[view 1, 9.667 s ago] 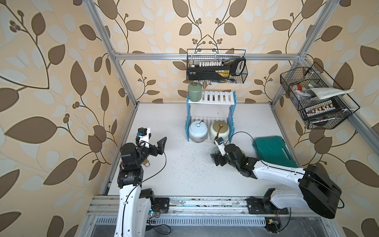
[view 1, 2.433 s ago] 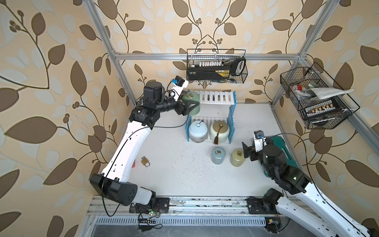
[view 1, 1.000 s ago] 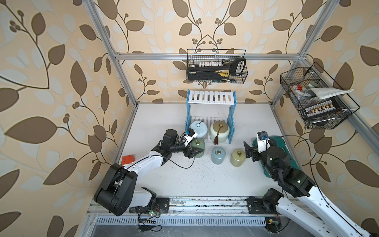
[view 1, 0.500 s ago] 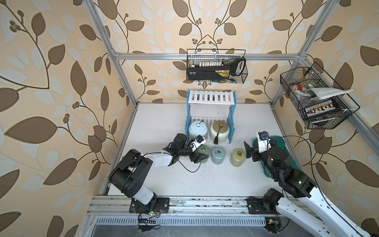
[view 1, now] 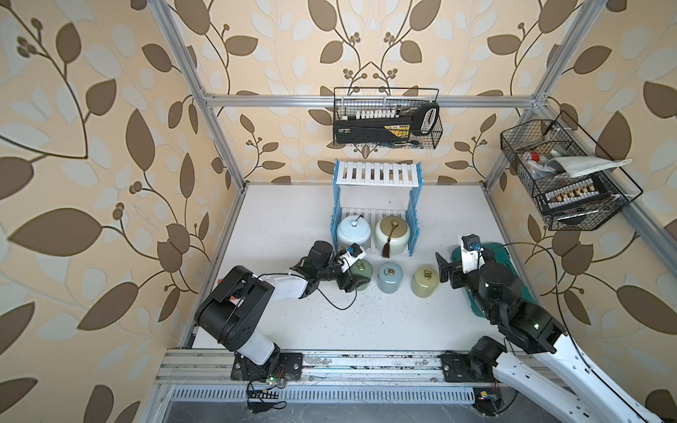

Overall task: Remove the tea canisters from the shelf
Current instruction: Place the tea canister at the center of the board.

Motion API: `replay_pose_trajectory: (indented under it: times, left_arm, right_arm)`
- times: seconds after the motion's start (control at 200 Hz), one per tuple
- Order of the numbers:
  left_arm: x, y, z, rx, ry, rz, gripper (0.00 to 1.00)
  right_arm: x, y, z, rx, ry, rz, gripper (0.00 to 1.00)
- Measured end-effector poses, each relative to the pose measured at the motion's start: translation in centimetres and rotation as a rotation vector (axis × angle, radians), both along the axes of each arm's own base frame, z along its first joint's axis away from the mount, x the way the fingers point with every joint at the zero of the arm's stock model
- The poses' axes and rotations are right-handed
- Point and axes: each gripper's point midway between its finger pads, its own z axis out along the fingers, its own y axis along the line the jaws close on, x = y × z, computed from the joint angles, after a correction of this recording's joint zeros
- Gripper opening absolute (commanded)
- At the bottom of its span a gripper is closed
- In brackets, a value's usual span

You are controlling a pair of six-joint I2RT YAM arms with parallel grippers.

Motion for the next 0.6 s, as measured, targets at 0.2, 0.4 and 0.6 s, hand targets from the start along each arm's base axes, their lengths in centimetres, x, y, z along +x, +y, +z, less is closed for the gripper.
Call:
replay_pose_trajectory:
  times: [0.2,0.4,0.6]
  left_arm:
    - [-0.4,0.3,-0.2,0.001,-0.016,-0.002,0.91]
    - [-0.8,0.7,-0.1,0.006,-0.039,-0.001,0.98]
    - [-1.1,1.2,0.8,-0.001,-0.071,0.011,0.98]
  right_arm:
    - [0.0,0.0,0.0,0.0,0.0,0.0,0.99]
    - [0.0,0.0,0.0,0.0,0.0,0.0,0.99]
    - [0.0,0.0,0.0,0.0,0.0,-0.001,0.99]
